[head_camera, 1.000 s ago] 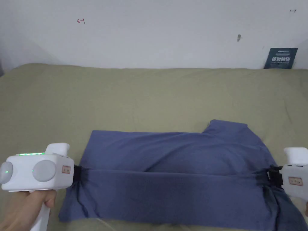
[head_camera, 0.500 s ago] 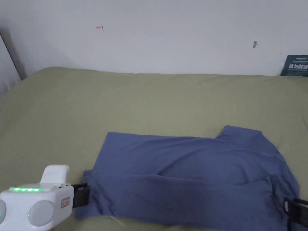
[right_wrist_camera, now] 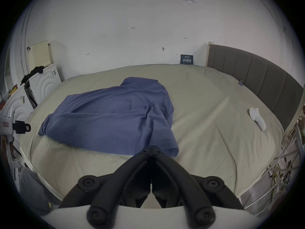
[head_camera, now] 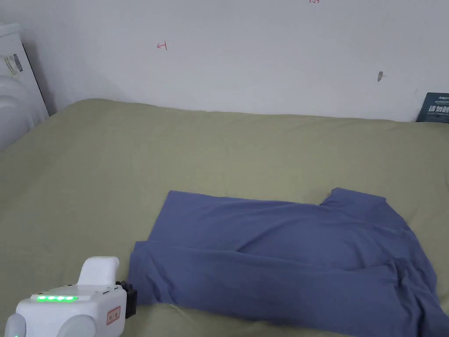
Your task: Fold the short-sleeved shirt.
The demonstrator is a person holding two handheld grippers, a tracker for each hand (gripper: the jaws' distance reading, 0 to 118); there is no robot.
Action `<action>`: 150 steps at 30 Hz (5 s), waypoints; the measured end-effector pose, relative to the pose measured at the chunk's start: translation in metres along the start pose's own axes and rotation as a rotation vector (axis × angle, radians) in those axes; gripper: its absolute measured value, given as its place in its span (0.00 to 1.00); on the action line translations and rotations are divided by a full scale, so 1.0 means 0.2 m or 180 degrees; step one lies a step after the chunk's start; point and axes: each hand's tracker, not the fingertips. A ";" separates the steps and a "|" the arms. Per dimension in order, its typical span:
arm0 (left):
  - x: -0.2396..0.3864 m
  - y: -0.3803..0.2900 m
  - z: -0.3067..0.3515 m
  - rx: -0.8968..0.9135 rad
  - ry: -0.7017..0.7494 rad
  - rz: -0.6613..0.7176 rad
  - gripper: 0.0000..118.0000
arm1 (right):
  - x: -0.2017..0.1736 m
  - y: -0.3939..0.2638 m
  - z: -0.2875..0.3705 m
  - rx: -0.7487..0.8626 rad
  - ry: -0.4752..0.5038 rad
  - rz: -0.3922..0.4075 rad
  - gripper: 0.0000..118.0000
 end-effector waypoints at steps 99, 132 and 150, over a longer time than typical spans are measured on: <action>0.07 0.42 -0.06 -0.0022 0.0125 -0.0166 0.00 | 0.14 0.38 -0.08 -0.0197 0.0094 -0.0354 0.01; 0.20 0.61 -0.68 -0.0610 0.0189 -0.0249 0.01 | 0.15 0.65 -1.22 -0.1435 -0.0009 0.0198 0.70; -0.02 0.43 0.07 0.0007 -0.0147 -0.0248 0.01 | 0.24 0.59 -0.18 -0.0443 0.0638 -0.0156 0.03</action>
